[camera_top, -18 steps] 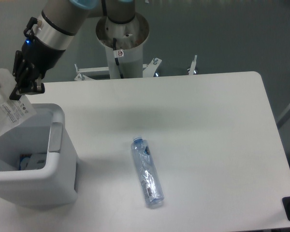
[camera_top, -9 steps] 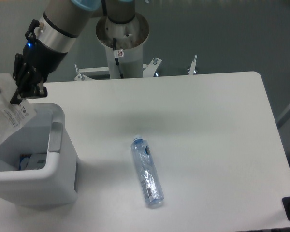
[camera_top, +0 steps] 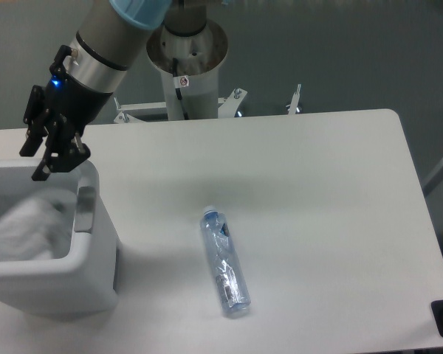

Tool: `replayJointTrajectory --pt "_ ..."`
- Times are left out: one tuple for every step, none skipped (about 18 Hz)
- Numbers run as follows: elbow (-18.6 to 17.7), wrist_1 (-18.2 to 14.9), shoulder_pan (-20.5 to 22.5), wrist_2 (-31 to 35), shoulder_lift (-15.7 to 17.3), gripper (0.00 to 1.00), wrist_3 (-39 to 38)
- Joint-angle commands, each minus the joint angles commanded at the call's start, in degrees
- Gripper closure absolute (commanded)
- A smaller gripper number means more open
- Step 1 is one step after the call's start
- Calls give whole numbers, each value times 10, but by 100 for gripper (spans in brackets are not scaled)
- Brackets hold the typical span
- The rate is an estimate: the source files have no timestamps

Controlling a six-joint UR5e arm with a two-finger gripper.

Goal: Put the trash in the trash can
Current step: 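Move the open gripper over the clear water bottle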

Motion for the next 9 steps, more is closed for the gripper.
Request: replayJointTrajectory --pt "1 0 7 -1 4 3 -20" --pt "3 0 17 -1 11 1 -46" --pt "2 0 31 0 14 1 -78" --pt "-1 0 47 0 18 1 -111" --pt "-4 0 63 0 21 1 -145" --pt "-7 0 78 2 22 1 -177" --pt "-11 0 95 3 22 1 -202" --pt "-11 0 114 3 21 1 -221" --pt "-11 0 133 3 20 0 -233"
